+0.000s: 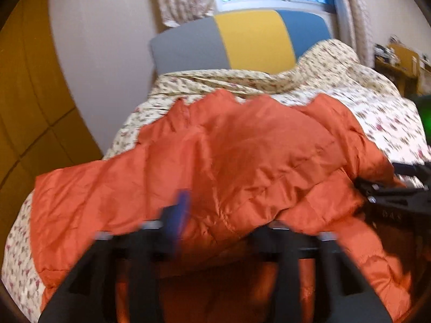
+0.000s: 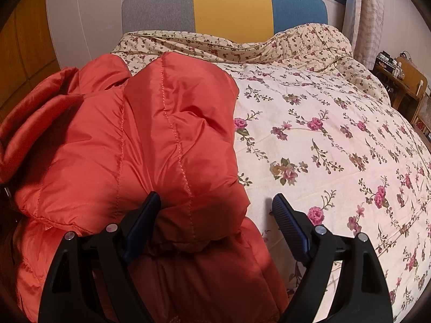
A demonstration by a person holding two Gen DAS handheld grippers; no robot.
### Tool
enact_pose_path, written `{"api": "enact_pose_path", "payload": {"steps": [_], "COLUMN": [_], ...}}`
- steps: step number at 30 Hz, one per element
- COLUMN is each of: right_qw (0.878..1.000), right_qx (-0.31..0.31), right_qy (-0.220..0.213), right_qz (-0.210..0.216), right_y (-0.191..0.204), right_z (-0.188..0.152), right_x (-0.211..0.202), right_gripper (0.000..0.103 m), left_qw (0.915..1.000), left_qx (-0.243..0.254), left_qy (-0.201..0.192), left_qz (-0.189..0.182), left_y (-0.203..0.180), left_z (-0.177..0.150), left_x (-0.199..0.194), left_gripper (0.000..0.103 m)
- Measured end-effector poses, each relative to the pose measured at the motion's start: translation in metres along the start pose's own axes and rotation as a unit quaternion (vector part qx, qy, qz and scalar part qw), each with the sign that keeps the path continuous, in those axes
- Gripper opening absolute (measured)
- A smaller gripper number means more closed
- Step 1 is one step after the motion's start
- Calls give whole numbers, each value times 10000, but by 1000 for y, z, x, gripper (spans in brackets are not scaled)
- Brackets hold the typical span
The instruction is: Fold large clothes
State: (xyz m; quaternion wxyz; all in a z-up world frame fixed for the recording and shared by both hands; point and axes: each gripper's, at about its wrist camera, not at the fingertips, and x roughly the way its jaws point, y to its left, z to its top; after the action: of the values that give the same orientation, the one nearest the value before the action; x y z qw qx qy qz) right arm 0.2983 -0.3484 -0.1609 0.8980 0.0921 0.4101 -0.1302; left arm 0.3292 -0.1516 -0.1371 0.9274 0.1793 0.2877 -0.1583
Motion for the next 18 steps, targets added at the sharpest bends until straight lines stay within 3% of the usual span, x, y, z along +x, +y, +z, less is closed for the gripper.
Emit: {"api": "enact_pose_path", "payload": {"steps": [1,2,6,10,15,18], "right_qw": [10000,10000,10000,10000,10000,10000], "right_qx": [1,4,7,3,2,7], "right_qy": [0,1,1,-3,-7,-5], "right_qz": [1,6,10,6,0,6], "right_y": [0,0,-1,-1,-1,-1], "right_z": [0,0,0,0,0,0], "right_x": [0,0,0,0,0,0], "right_gripper": [84,85,85,85,85,85], "left_qw": [9999,9996,9986,9949,9878,9775], "left_qx": [120,197,146,-424,-1444,-2095], "left_qy": [-67,-184,-334,-655,-508,-203], "left_qz": [-21,-79,-393,-637,-273,103], "left_y": [-5,-7,-8,24,94,141], "left_z": [-3,-5,-5,-7,-13,-24], "left_x": [-2,-7,-24,-51,-41,-21], "left_gripper": [96,96,96,96,96,77]}}
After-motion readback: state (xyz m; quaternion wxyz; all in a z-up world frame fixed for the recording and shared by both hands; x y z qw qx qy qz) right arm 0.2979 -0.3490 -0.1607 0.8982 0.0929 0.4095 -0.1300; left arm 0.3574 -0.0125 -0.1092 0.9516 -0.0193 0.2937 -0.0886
